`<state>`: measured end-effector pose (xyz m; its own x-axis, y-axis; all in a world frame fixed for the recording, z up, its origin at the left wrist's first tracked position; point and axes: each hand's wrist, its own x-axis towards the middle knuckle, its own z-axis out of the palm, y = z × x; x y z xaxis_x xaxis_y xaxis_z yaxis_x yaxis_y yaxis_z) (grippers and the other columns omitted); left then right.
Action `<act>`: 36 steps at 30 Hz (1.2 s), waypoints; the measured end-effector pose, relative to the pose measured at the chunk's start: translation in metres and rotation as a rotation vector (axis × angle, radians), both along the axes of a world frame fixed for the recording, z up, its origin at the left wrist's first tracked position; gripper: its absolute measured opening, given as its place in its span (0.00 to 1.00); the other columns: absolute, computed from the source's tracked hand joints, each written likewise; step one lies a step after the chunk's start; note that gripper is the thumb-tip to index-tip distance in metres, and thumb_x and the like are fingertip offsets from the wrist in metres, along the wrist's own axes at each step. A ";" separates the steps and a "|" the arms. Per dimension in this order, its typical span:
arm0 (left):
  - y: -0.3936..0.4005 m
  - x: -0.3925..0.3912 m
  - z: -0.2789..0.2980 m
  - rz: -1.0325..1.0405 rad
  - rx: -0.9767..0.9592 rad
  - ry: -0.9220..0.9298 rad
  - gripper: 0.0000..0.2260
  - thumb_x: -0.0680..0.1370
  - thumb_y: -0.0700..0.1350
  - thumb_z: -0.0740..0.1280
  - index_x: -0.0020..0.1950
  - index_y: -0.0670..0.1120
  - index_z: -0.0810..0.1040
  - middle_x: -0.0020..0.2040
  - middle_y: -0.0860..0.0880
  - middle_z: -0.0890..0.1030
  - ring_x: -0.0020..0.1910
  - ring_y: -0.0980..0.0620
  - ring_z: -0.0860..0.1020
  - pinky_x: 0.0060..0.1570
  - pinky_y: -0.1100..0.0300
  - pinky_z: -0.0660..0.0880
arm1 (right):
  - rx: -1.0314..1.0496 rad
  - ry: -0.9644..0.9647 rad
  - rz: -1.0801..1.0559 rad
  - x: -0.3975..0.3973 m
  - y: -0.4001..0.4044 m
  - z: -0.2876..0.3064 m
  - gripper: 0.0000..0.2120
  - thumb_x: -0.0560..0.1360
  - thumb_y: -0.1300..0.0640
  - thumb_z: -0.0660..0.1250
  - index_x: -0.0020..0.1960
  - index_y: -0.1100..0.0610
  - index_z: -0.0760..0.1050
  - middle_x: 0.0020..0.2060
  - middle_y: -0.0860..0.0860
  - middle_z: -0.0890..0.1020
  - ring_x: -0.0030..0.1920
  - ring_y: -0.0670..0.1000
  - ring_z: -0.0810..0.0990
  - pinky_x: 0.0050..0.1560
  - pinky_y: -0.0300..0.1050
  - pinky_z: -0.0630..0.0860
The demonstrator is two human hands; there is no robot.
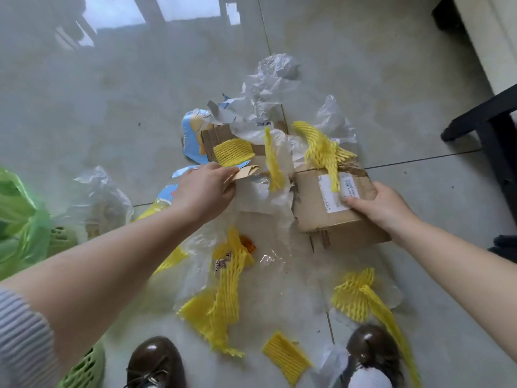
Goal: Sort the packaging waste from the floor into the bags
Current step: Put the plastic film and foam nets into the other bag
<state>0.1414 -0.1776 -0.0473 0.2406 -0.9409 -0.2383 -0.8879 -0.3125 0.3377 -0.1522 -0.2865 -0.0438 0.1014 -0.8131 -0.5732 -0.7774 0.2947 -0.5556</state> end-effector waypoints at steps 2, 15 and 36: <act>-0.001 0.000 -0.001 0.002 -0.031 -0.054 0.14 0.78 0.49 0.61 0.62 0.54 0.77 0.53 0.46 0.79 0.56 0.41 0.74 0.55 0.51 0.69 | -0.026 0.004 -0.020 -0.004 0.004 0.012 0.23 0.67 0.49 0.74 0.59 0.55 0.74 0.55 0.53 0.81 0.53 0.54 0.79 0.51 0.44 0.72; 0.016 0.009 0.047 0.257 -0.228 0.248 0.16 0.76 0.40 0.63 0.64 0.49 0.70 0.51 0.43 0.81 0.48 0.41 0.77 0.45 0.54 0.71 | -0.063 -0.065 -0.067 -0.033 0.036 0.091 0.16 0.69 0.53 0.73 0.54 0.53 0.73 0.41 0.46 0.79 0.40 0.47 0.78 0.34 0.41 0.69; 0.011 0.069 -0.010 0.452 0.287 0.509 0.13 0.60 0.56 0.67 0.37 0.49 0.78 0.42 0.44 0.82 0.41 0.48 0.79 0.47 0.51 0.78 | 0.174 -0.703 -0.272 0.048 -0.039 0.085 0.29 0.50 0.41 0.75 0.46 0.55 0.79 0.33 0.48 0.85 0.30 0.43 0.82 0.29 0.34 0.77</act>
<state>0.2104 -0.1663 -0.0577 0.3842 -0.6599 -0.6457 -0.4071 -0.7488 0.5231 -0.1041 -0.3251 0.0407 0.2986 -0.7657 -0.5697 -0.1469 0.5530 -0.8201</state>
